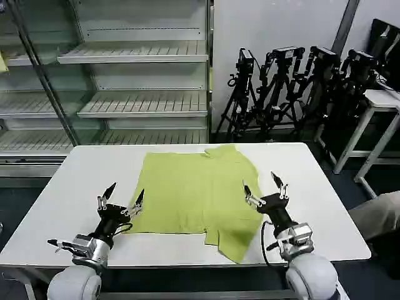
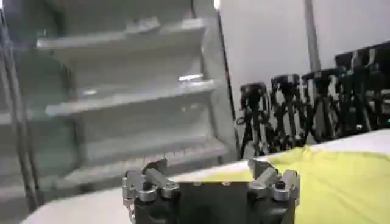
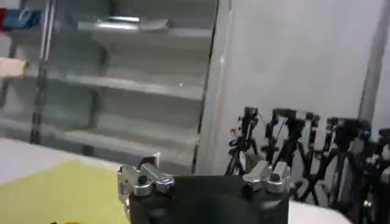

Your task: Fold and organize the clothes.

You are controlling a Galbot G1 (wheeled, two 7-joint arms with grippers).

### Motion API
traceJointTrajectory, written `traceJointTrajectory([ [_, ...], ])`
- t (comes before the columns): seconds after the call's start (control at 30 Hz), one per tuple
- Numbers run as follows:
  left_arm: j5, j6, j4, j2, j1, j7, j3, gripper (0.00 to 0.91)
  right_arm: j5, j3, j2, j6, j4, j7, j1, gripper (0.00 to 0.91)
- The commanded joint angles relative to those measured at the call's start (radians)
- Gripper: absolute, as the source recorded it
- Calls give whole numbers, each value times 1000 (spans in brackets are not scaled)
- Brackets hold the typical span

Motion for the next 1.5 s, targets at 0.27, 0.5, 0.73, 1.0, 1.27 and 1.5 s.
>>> traceJointTrajectory([
  [0.27,-118,253,7,19,97,-22,-44,907,3,-1,-15,-118,133,44,-303,907],
  [0.5,-131,252,40,15,75,-23,-70,907,-5,-18,13,-119,101,64,-311,907],
  [0.73,-136,253,42,14,69,-8,-73,907,2,-50,30,-124,64,77,-283,907],
  [1.0,-132,253,42,9,70,-2,-70,524,6,-95,51,-133,58,70,-257,907],
  [1.27,-133,252,36,1,74,13,-67,10,64,-96,49,-147,43,76,-241,0],
  [1.5,-132,252,34,-8,74,37,-72,20,89,-110,50,-160,33,73,-220,0],
])
